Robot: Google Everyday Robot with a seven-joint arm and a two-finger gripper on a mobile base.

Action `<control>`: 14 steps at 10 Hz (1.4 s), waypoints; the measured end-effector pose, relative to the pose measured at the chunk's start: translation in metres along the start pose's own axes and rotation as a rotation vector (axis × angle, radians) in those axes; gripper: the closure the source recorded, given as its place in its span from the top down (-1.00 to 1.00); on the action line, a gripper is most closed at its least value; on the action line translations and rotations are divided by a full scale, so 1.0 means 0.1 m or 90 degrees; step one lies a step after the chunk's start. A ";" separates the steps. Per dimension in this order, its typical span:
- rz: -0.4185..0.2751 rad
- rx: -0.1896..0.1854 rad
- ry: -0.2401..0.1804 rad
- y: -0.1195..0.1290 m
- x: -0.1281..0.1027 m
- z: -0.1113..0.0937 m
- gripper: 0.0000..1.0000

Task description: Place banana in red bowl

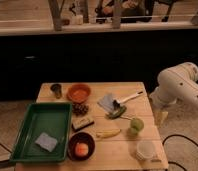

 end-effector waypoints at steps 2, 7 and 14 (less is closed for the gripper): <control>0.000 0.000 0.000 0.00 0.00 0.00 0.60; 0.022 -0.003 -0.019 0.16 -0.08 -0.01 0.60; 0.047 -0.009 -0.050 0.55 -0.29 -0.03 0.60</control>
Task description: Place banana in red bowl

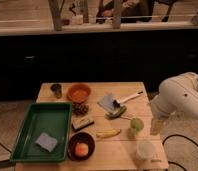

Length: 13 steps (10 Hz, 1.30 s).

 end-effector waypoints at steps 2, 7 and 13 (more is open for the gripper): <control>0.002 -0.003 -0.007 0.11 -0.08 0.02 0.60; 0.008 -0.013 -0.037 0.37 -0.47 0.13 0.60; 0.028 -0.023 -0.082 0.45 -0.85 0.43 0.60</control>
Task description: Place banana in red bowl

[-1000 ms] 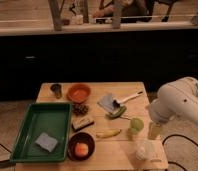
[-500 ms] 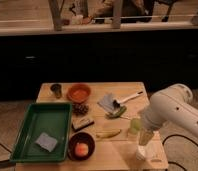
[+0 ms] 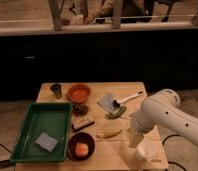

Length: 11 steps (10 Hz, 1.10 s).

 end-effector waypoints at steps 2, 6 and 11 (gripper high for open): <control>0.011 -0.003 -0.013 0.01 -0.07 0.07 0.60; 0.032 -0.007 -0.041 0.05 -0.24 0.24 0.60; 0.054 -0.011 -0.057 0.11 -0.41 0.47 0.60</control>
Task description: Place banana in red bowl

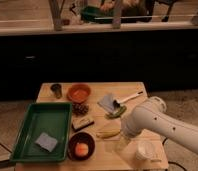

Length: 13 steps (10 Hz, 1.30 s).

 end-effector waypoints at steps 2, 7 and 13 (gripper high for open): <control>0.006 0.002 0.002 -0.01 0.03 0.02 0.60; 0.029 0.010 0.000 0.01 0.01 0.19 0.60; 0.055 0.012 0.005 0.03 0.03 0.39 0.60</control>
